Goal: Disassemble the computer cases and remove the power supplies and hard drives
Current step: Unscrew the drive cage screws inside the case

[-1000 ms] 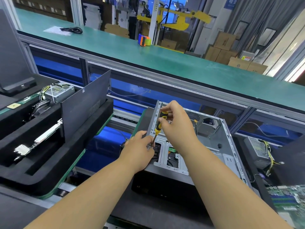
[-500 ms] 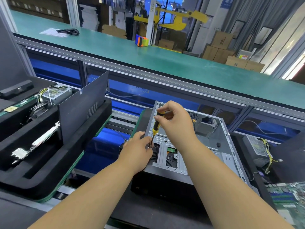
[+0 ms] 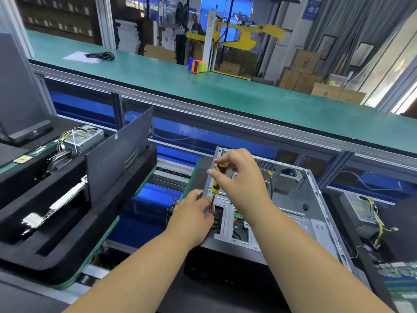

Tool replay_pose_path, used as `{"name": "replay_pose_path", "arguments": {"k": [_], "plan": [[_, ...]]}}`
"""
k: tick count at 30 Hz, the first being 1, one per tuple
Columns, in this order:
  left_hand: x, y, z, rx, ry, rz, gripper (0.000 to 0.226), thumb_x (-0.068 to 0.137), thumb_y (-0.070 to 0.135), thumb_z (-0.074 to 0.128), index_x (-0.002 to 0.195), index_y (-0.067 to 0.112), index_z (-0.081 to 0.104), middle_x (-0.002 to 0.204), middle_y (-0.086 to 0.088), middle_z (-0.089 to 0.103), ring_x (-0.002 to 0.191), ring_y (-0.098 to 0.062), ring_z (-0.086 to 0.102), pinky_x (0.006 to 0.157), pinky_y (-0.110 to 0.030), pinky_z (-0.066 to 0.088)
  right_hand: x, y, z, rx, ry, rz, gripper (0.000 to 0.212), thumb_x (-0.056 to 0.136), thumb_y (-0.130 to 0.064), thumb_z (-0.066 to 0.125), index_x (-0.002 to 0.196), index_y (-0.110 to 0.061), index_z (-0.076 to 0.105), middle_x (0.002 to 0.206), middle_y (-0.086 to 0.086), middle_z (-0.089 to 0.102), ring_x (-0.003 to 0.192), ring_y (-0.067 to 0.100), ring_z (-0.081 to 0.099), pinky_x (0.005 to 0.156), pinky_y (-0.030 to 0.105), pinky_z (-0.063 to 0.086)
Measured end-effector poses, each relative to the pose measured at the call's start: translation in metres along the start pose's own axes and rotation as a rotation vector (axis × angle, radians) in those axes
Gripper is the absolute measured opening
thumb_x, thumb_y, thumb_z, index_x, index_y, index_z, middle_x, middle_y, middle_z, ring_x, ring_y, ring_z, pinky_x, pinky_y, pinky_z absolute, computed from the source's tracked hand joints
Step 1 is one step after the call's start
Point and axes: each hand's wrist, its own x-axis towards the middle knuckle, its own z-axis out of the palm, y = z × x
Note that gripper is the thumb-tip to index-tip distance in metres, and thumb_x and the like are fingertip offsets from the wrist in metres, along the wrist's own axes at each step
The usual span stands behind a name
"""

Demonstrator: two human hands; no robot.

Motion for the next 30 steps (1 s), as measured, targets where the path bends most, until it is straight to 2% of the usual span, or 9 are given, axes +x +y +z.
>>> {"name": "replay_pose_path", "arguments": {"k": [3,6,13,16,18,20,22,26,30], "plan": [[-0.001,0.0,0.0,-0.007,-0.003,-0.001,0.016,0.092,0.029,0.054,0.107,0.036,0.057,0.152,0.016,0.026,0.127,-0.024,0.043,0.102,-0.046,0.045,0.003,-0.002,0.0,0.017,0.006,0.04,0.017,0.084,-0.017,0.077,0.087,-0.028,0.065,0.09,-0.013,0.054,0.08,0.004,0.054,0.073,0.009,0.041],[-0.001,0.0,0.0,0.004,0.007,0.01,0.011,0.092,0.029,0.054,0.1,0.037,0.056,0.151,0.015,0.027,0.125,-0.024,0.045,0.102,-0.046,0.044,0.005,-0.004,-0.003,0.018,-0.028,0.083,0.02,0.087,-0.011,0.073,0.088,-0.03,0.066,0.097,-0.009,0.061,0.083,0.003,0.06,0.075,0.015,0.049],[0.002,-0.003,0.003,0.002,0.012,0.02,0.013,0.092,0.028,0.053,0.098,0.039,0.055,0.15,0.016,0.027,0.125,-0.022,0.042,0.103,-0.045,0.044,0.004,-0.007,-0.003,0.049,-0.122,0.112,0.031,0.094,-0.001,0.058,0.107,-0.03,0.06,0.107,-0.008,0.063,0.092,-0.003,0.059,0.067,0.005,0.046],[0.001,-0.004,0.003,-0.007,0.013,0.02,0.013,0.091,0.027,0.053,0.096,0.039,0.055,0.149,0.017,0.028,0.124,-0.022,0.044,0.103,-0.045,0.044,0.001,-0.004,-0.001,0.006,-0.106,0.1,0.027,0.095,-0.003,0.054,0.107,-0.027,0.061,0.107,-0.01,0.063,0.096,-0.002,0.058,0.074,0.01,0.045],[0.001,-0.005,0.003,-0.018,0.011,0.036,0.013,0.09,0.028,0.054,0.096,0.039,0.055,0.148,0.018,0.029,0.122,-0.021,0.046,0.103,-0.045,0.044,-0.003,-0.001,0.001,-0.013,-0.063,0.071,0.023,0.093,-0.008,0.057,0.106,-0.027,0.062,0.103,-0.015,0.063,0.099,-0.002,0.056,0.082,0.015,0.045],[0.001,-0.005,0.003,-0.024,0.0,0.038,0.014,0.089,0.029,0.056,0.098,0.04,0.055,0.15,0.017,0.028,0.125,-0.02,0.045,0.104,-0.045,0.043,-0.007,0.003,0.001,-0.022,-0.016,0.023,0.018,0.09,-0.017,0.068,0.105,-0.027,0.063,0.101,-0.017,0.06,0.1,-0.004,0.053,0.083,0.009,0.04],[0.001,-0.005,0.002,-0.02,-0.011,0.033,0.015,0.088,0.032,0.059,0.098,0.042,0.054,0.151,0.017,0.027,0.127,-0.021,0.043,0.105,-0.045,0.042,-0.008,0.005,0.002,-0.019,0.021,0.003,0.024,0.085,-0.024,0.077,0.104,-0.03,0.063,0.101,-0.014,0.057,0.097,0.0,0.053,0.083,0.006,0.038],[0.001,-0.005,0.002,-0.014,-0.011,0.024,0.015,0.086,0.032,0.06,0.097,0.042,0.054,0.151,0.019,0.026,0.127,-0.021,0.043,0.103,-0.045,0.044,-0.005,0.005,0.002,0.038,0.041,0.049,0.029,0.084,-0.016,0.078,0.102,-0.033,0.065,0.099,-0.011,0.056,0.084,0.005,0.056,0.076,0.011,0.045],[0.0,-0.006,0.003,-0.021,-0.001,0.027,0.017,0.086,0.031,0.06,0.099,0.041,0.055,0.151,0.019,0.025,0.127,-0.021,0.043,0.104,-0.045,0.043,-0.004,0.004,0.0,0.022,0.024,0.083,0.026,0.088,-0.01,0.072,0.103,-0.031,0.067,0.099,-0.014,0.057,0.086,0.0,0.054,0.073,0.005,0.043]]}}
